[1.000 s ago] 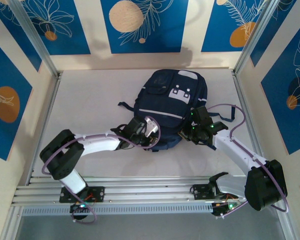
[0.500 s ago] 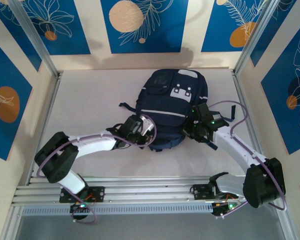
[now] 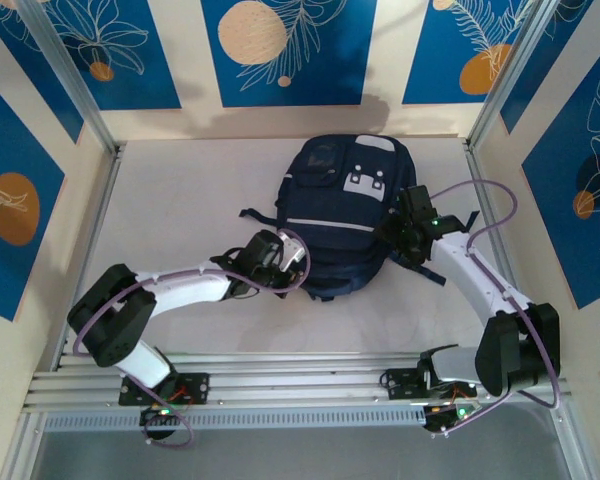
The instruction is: Pack books, pencil case, and school supplies into a backpack
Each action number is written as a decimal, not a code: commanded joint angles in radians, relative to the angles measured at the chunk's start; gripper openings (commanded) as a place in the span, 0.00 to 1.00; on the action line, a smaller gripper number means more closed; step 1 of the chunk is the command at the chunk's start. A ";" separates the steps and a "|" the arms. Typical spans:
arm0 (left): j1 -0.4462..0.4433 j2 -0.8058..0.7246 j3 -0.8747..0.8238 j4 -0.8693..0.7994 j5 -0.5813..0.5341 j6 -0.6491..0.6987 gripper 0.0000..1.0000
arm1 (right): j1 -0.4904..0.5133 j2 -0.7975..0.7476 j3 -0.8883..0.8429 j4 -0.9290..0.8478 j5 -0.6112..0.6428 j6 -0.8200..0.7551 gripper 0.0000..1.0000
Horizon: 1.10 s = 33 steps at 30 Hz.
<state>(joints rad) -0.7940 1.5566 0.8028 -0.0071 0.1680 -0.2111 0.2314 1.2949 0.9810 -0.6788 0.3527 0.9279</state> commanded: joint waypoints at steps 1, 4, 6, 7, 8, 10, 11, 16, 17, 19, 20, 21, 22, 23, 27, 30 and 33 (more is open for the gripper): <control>-0.005 -0.033 -0.023 -0.051 0.021 -0.016 0.00 | -0.015 0.007 0.043 -0.023 0.123 -0.020 0.95; -0.014 -0.044 -0.041 -0.044 0.025 -0.016 0.00 | -0.066 0.074 0.071 0.007 0.085 -0.004 0.90; -0.019 -0.054 -0.056 -0.032 0.028 -0.022 0.00 | -0.104 0.150 0.116 -0.002 0.082 0.017 0.88; -0.022 -0.059 -0.061 -0.030 0.030 -0.024 0.00 | -0.122 0.196 0.147 -0.011 0.086 0.028 0.87; -0.026 -0.063 -0.066 -0.028 0.031 -0.026 0.00 | -0.141 0.245 0.182 -0.028 0.088 0.038 0.87; -0.033 -0.066 -0.072 -0.027 0.033 -0.027 0.00 | -0.175 0.327 0.246 -0.050 0.093 0.055 0.86; -0.038 -0.068 -0.074 -0.027 0.033 -0.030 0.00 | -0.193 0.368 0.277 -0.057 0.088 0.062 0.86; -0.052 -0.061 -0.074 -0.014 0.042 -0.034 0.00 | -0.234 0.546 0.438 -0.033 -0.056 -0.020 0.82; -0.055 -0.059 -0.073 -0.011 0.043 -0.034 0.00 | -0.226 0.588 0.486 -0.029 -0.116 -0.067 0.81; -0.064 -0.057 -0.071 -0.004 0.049 -0.035 0.00 | -0.189 0.655 0.569 -0.019 -0.222 -0.164 0.80; -0.071 -0.055 -0.068 -0.003 0.052 -0.035 0.00 | -0.156 0.679 0.604 -0.016 -0.242 -0.206 0.80; -0.075 -0.053 -0.066 -0.002 0.055 -0.036 0.00 | -0.126 0.693 0.621 0.000 -0.267 -0.243 0.80; -0.082 -0.048 -0.062 -0.001 0.057 -0.036 0.00 | -0.098 0.707 0.636 0.014 -0.300 -0.271 0.80; -0.089 -0.044 -0.058 0.002 0.059 -0.037 0.00 | -0.072 0.718 0.651 0.027 -0.336 -0.286 0.80; -0.113 -0.018 -0.026 -0.004 0.061 -0.039 0.00 | -0.010 0.729 0.671 0.097 -0.497 -0.302 0.78; -0.116 -0.007 0.000 -0.009 0.052 -0.051 0.00 | 0.014 0.700 0.708 0.015 -0.346 -0.269 0.78; -0.117 -0.006 0.029 -0.024 0.050 -0.054 0.00 | 0.002 0.601 0.674 -0.047 -0.253 -0.178 0.79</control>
<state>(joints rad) -0.9051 1.5425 0.7788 -0.0246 0.2043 -0.2558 0.2432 1.9930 1.6585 -0.6300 0.0780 0.7048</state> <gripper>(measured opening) 0.036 0.789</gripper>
